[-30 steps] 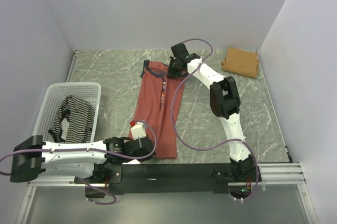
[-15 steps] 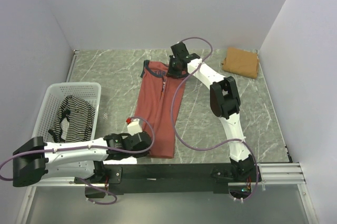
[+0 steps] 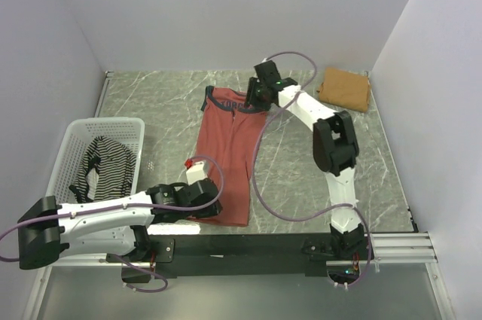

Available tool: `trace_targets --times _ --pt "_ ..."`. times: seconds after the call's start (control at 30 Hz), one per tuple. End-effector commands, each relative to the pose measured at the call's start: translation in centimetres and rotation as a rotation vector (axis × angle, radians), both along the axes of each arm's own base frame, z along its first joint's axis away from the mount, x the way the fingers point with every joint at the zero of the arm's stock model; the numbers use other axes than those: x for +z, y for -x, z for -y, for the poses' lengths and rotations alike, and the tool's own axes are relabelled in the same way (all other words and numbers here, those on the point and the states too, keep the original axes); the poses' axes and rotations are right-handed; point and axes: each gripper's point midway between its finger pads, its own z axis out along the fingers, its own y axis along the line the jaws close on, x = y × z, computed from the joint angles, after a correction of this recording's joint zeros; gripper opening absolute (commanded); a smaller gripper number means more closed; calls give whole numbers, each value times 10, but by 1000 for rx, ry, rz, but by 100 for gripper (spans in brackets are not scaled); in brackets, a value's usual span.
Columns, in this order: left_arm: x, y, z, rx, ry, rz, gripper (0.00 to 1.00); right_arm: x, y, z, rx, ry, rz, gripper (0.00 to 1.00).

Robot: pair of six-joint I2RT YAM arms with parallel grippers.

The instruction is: Fold and stack the tank tops

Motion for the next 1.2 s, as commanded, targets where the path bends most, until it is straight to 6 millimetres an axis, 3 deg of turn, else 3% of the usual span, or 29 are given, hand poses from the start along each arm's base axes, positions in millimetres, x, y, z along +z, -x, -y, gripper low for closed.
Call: trace_targets --times 0.0,0.1,0.2,0.37,0.53,0.73,1.03,1.13,1.17 --pt "42 -13 15 -24 70 83 39 66 -12 38 -85 -20 135 53" --pt "59 -14 36 -90 131 105 36 49 -7 57 -110 4 96 50" --pt "62 -10 56 -143 125 104 34 26 -6 68 -113 34 57 49" --pt "35 4 87 -246 56 47 34 -10 -14 68 -91 64 -3 48" --pt "12 15 95 -293 -11 12 38 -30 -26 61 -73 62 -27 49" --pt "-1 26 104 -349 -18 -9 41 -45 -36 63 -89 66 -49 47" --pt "-21 28 102 -362 -123 -18 40 -50 -34 70 -100 73 -54 17" --pt "-28 29 99 -359 -167 -21 33 -49 -34 70 -96 76 -50 13" --pt "-30 28 97 -355 -181 -17 26 -49 -34 72 -97 79 -49 10"
